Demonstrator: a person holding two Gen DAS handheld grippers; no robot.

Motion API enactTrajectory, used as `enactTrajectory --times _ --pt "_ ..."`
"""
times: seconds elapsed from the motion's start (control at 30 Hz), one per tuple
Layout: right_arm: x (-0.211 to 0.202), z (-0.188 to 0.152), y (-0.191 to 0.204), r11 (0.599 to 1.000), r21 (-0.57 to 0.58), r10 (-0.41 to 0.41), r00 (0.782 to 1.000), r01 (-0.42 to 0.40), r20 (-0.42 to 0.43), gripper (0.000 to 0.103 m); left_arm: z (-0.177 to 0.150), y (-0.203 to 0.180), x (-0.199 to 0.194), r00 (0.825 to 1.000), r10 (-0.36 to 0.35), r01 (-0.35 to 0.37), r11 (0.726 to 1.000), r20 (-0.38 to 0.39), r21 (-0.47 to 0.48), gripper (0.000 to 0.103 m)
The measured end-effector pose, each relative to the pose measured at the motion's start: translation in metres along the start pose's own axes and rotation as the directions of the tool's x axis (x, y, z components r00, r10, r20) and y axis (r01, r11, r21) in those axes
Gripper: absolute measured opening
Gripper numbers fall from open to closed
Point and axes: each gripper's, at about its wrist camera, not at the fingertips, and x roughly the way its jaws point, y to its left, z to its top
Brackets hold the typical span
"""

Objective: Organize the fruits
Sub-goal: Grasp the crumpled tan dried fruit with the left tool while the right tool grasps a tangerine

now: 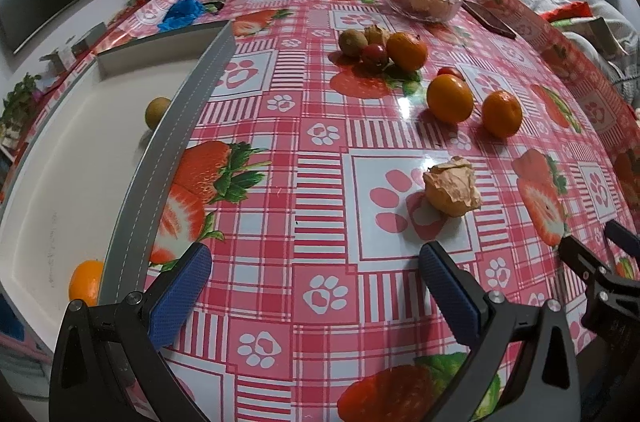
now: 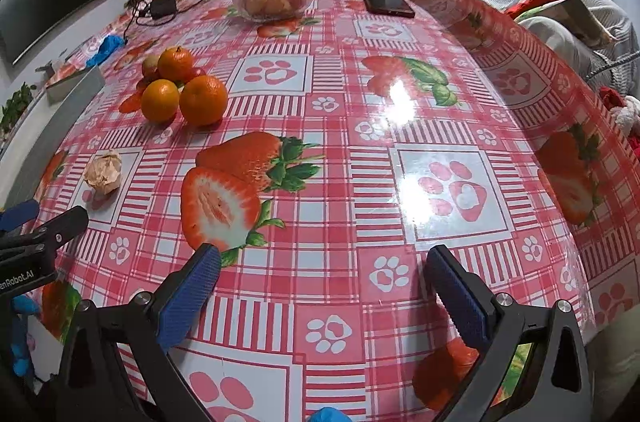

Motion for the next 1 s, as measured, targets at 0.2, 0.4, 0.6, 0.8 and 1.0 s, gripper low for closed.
enactTrajectory --times 0.2,0.4,0.6,0.8,1.0 --pt "0.005 0.016 -0.005 0.999 -0.009 0.051 0.994 -0.052 -0.100 0.103 0.003 -0.002 -0.009 0.998 -0.046 0.048 0.997 -0.034 0.056 0.103" --pt "0.000 0.045 -0.019 0.990 0.062 0.132 0.986 -0.126 -0.104 0.103 0.023 -0.027 -0.027 0.994 -0.104 0.098 0.983 0.031 0.158 0.103" --pt "-0.005 0.069 -0.010 0.990 0.016 0.139 0.987 -0.138 -0.083 0.103 0.041 -0.055 -0.007 0.994 -0.106 0.103 0.969 0.005 0.225 0.094" --pt "0.007 0.091 0.016 0.984 -0.056 0.166 0.982 -0.171 -0.087 0.103 0.043 -0.058 0.013 0.993 -0.104 0.113 0.977 -0.056 0.178 0.062" --pt "0.032 0.107 0.049 0.969 -0.149 0.180 0.976 -0.197 -0.123 0.100 0.042 -0.056 0.015 0.993 -0.106 0.111 0.981 -0.045 0.157 0.060"
